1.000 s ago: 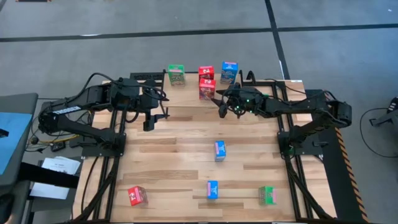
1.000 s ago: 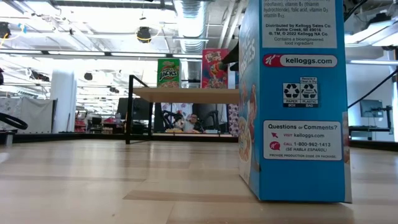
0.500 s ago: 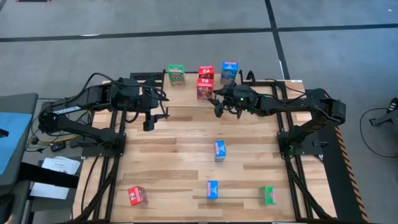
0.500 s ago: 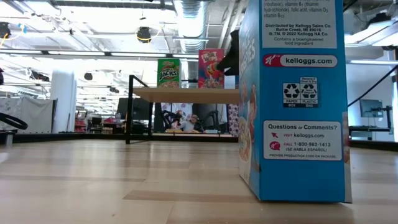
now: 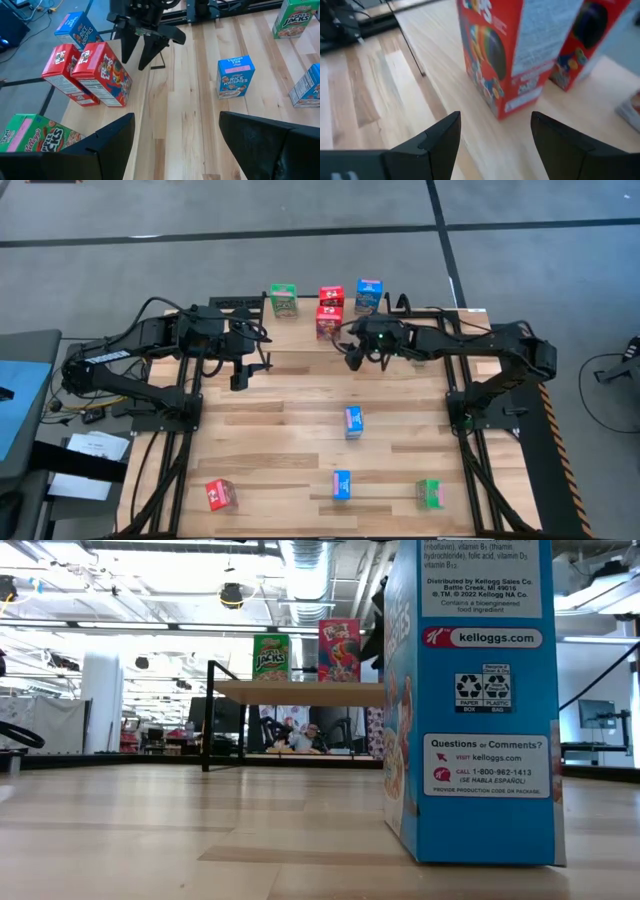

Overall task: Stack cereal on shelf
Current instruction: Put the top red cereal box on the shelf aligned with the other red cereal box

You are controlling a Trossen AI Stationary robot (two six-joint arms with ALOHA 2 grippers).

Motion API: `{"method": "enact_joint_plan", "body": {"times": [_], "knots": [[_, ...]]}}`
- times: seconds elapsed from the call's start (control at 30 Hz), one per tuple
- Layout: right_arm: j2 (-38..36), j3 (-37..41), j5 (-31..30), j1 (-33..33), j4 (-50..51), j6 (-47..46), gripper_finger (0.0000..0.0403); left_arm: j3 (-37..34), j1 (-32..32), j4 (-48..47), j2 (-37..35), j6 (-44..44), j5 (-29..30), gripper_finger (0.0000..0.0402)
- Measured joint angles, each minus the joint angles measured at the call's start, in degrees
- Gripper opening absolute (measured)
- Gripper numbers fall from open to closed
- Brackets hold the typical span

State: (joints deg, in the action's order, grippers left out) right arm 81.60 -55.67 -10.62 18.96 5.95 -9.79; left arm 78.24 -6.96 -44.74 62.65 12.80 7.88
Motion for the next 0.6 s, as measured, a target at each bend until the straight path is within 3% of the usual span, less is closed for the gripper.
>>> {"method": "enact_joint_plan", "body": {"times": [0.2, 0.6], "knots": [[0.0, -4.4, 0.0, -2.0, 7.3, -1.3, 0.0266, 0.0, 0.0, 0.0, 0.0, 0.0, 0.0, 0.0279], [0.2, -7.8, 0.3, -7.3, 4.1, 1.9, 0.0266, 0.0, 0.0, 0.0, 0.0, 0.0, 0.0, 0.0279]]}}
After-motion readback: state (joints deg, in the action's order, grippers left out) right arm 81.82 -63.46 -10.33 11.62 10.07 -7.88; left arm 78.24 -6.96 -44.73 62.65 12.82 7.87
